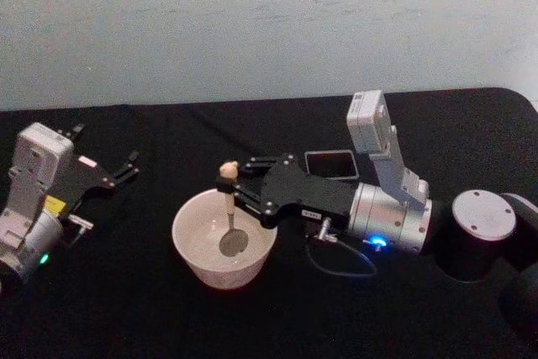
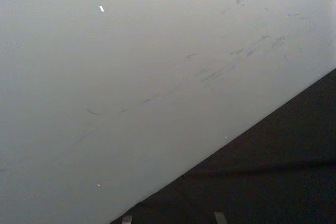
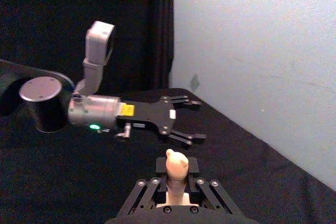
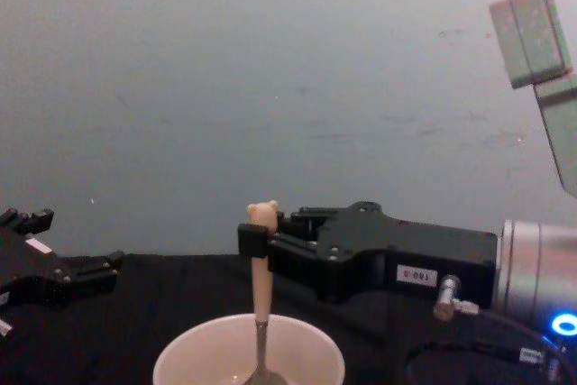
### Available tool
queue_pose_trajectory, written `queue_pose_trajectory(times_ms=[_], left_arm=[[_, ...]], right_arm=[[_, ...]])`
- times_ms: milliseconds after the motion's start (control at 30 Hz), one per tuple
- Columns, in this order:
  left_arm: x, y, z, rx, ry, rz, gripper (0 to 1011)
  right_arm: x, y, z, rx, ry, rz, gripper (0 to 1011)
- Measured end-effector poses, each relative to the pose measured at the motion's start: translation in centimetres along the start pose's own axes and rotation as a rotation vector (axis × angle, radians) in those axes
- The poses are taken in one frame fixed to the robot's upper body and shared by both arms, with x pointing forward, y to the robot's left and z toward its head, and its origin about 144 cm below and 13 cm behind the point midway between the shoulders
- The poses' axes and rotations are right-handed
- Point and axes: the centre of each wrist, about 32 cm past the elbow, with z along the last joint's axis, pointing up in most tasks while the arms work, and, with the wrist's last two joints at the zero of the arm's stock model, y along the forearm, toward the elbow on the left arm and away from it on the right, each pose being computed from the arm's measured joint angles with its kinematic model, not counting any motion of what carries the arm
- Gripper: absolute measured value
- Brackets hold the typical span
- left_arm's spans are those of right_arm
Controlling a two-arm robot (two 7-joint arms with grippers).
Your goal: Pick up the stirring spoon with one hand, stir inside the cup, then place it back in its original position.
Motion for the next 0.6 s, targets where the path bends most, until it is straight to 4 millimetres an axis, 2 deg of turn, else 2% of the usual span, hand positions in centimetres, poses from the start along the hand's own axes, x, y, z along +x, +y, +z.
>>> queue_pose_trajectory(times_ms=[233,600], left_arm=[[0.0,0.0,0.0,0.0,0.0,0.0,1001],[0.0,0.0,0.0,0.0,0.0,0.0,1001]], right_arm=[[-0.5,0.9,0.0,0.002,0.005,0.032,215],[0.1,2.8,-0.1,-0.008,-0.005,0.02,215]])
